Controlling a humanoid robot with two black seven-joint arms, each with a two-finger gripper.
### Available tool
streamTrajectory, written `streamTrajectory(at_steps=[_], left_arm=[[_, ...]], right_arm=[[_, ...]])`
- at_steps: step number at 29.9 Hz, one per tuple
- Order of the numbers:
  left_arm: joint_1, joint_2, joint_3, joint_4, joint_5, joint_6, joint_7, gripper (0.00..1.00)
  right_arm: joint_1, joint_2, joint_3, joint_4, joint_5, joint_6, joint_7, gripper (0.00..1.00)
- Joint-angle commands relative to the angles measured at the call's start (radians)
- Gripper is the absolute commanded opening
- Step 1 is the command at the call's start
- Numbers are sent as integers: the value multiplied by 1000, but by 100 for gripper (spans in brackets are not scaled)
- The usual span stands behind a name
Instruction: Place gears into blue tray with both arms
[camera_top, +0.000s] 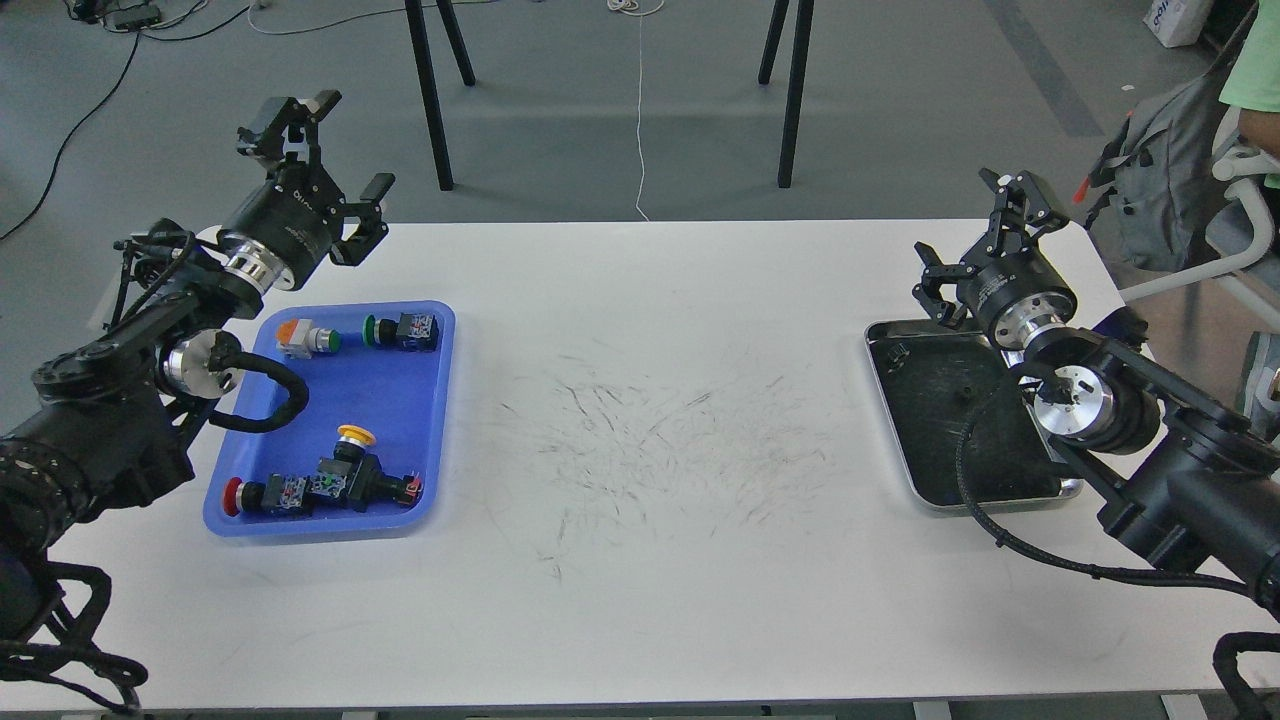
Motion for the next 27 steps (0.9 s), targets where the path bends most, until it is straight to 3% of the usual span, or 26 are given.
streamTrajectory(at_steps=[1, 27], left_arm=[[3, -3, 2, -3, 2, 0, 0, 100], [3, 0, 0, 2, 1, 0, 0, 100]], right_arm=[[0, -4, -1, 8, 0, 5, -1, 99], [-12, -24, -3, 20, 0, 5, 1, 100]])
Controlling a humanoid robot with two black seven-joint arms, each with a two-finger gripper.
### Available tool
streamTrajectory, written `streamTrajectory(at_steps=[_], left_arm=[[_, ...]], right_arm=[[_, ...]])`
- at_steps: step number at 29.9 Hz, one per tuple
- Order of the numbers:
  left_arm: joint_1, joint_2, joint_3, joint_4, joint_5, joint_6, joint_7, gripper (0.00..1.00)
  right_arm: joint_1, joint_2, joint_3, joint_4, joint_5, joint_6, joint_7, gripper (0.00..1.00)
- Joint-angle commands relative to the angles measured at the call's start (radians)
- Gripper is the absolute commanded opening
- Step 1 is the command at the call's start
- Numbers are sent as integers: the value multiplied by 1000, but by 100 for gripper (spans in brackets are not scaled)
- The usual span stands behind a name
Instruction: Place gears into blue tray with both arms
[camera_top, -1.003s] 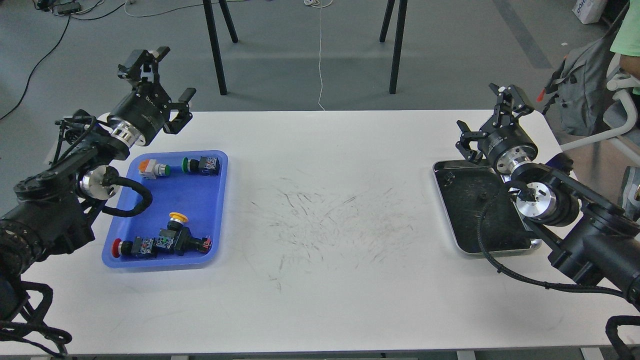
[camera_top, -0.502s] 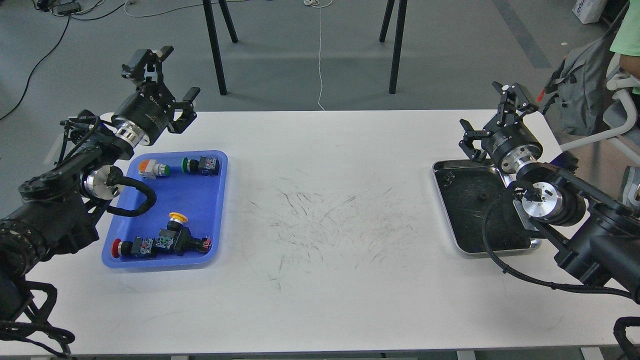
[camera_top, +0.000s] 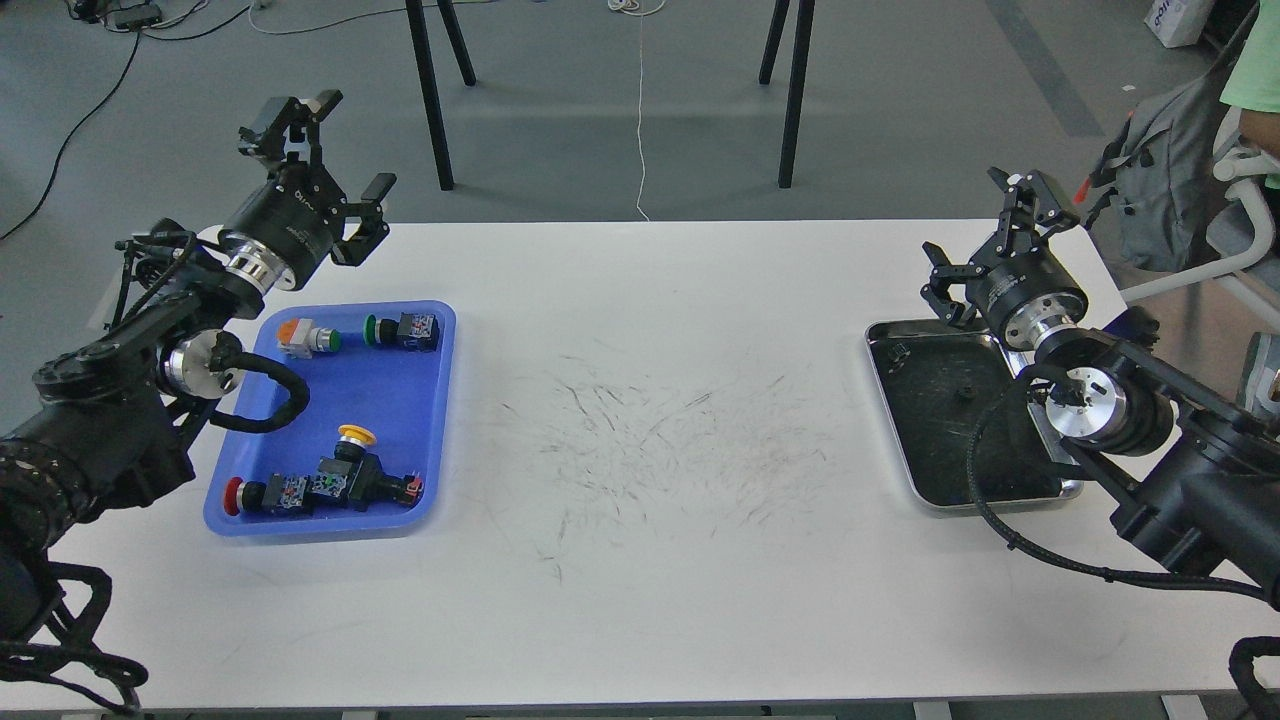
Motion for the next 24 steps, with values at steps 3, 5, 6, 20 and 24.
streamTrajectory(at_steps=[3, 5, 6, 20, 24], left_arm=[[0, -1, -1, 0, 0, 0, 0, 100], [0, -1, -1, 0, 0, 0, 0, 100], [0, -1, -1, 0, 0, 0, 0, 100], [2, -1, 0, 0, 1, 0, 0, 100], [0, -1, -1, 0, 1, 0, 0, 100]], right_arm=[[-1, -1, 0, 1, 0, 0, 0, 99], [-1, -4, 0, 1, 0, -1, 0, 100], [0, -11, 0, 1, 0, -3, -2, 99], [35, -164, -165, 83, -2, -3, -55, 100], [109, -225, -312, 84, -19, -1, -113, 100]])
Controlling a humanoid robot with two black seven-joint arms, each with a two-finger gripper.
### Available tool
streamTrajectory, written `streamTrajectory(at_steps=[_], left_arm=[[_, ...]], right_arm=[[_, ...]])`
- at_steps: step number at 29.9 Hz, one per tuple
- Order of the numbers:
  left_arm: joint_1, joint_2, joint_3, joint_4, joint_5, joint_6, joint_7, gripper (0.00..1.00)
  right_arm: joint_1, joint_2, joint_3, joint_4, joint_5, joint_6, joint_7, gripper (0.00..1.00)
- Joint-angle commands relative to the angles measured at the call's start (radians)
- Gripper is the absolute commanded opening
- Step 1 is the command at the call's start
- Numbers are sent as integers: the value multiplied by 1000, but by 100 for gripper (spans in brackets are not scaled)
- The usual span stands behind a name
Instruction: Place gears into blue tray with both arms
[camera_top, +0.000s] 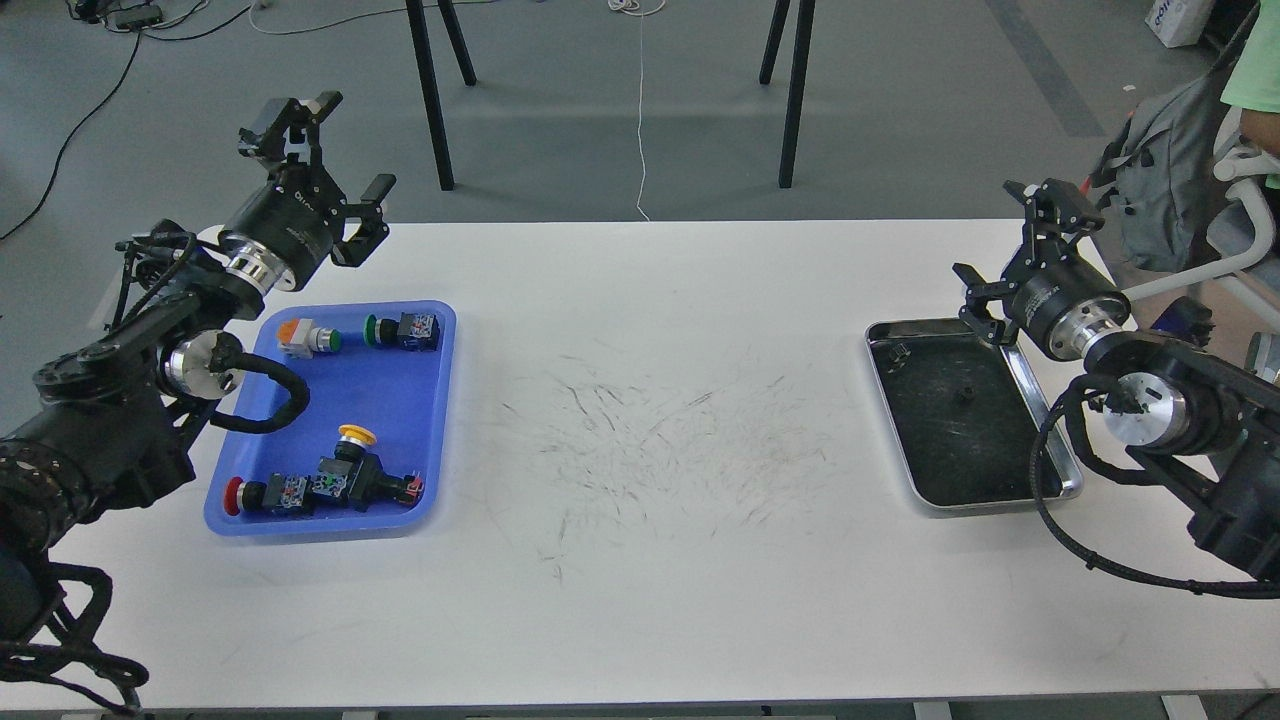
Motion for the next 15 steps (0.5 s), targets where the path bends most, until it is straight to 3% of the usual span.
streamTrajectory(at_steps=[1, 10, 15], left_arm=[[0, 0, 2, 0, 2, 0, 0, 100], [0, 0, 6, 0, 6, 0, 0, 100], [0, 0, 3, 0, 6, 0, 0, 100]], right_arm=[[77, -56, -158, 2, -10, 0, -43, 100], [324, -158, -580, 56, -99, 51, -61, 100], [383, -155, -671, 55, -137, 55, -64, 99]])
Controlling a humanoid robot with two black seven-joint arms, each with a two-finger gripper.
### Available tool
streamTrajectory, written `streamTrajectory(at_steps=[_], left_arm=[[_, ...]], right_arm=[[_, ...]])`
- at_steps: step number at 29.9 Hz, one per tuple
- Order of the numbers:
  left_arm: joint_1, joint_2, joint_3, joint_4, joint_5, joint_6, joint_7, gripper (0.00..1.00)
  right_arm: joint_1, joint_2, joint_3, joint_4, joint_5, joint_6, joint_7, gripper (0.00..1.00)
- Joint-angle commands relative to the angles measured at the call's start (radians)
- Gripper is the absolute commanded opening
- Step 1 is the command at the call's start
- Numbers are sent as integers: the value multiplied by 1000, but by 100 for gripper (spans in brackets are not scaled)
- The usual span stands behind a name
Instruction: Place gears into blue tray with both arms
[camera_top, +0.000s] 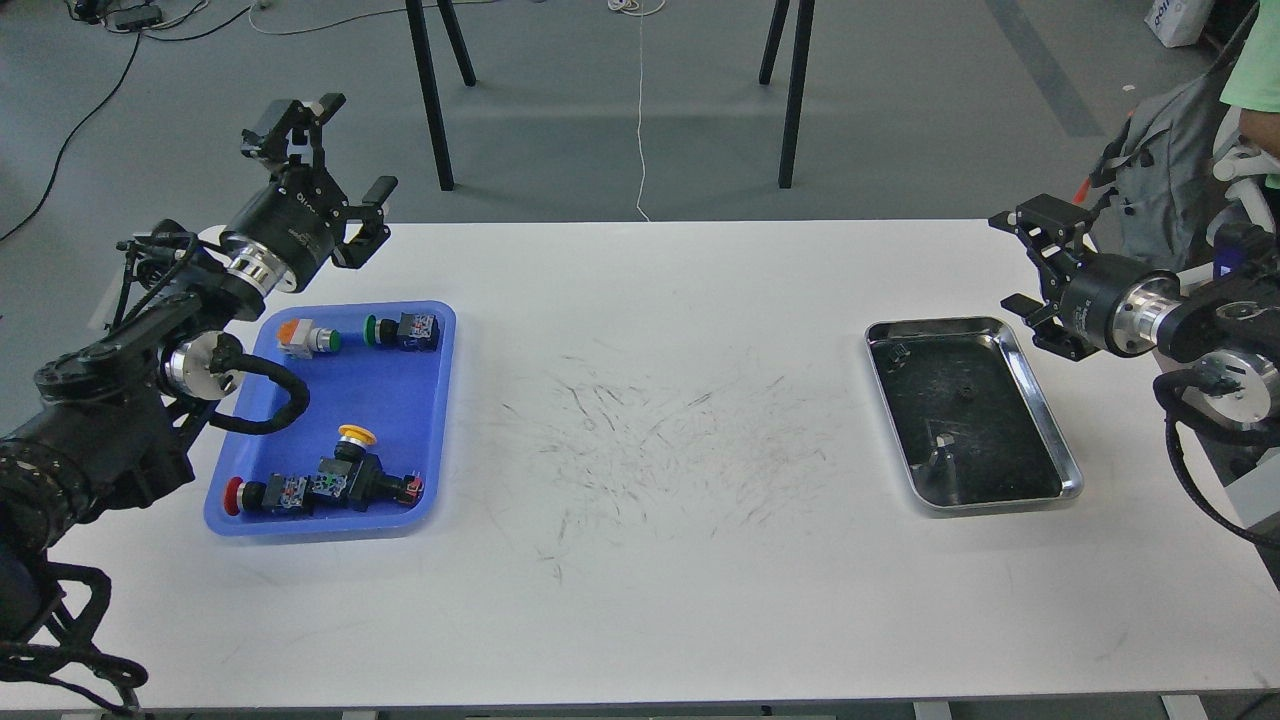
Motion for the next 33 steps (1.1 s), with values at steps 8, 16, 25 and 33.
streamTrajectory(at_steps=[8, 16, 25, 33], left_arm=[[1, -1, -6, 0, -5, 0, 0, 100], [1, -4, -11, 0, -7, 0, 0, 100], [-5, -2, -11, -2, -7, 0, 0, 100], [-1, 1, -11, -2, -9, 0, 0, 100]], right_arm=[[86, 5, -214, -11, -415, -38, -54, 98], [96, 26, -249, -56, -727, -28, -108, 96], [87, 86, -251, -47, -1031, -28, -92, 95], [84, 126, -260, -77, -1132, -24, -72, 95]])
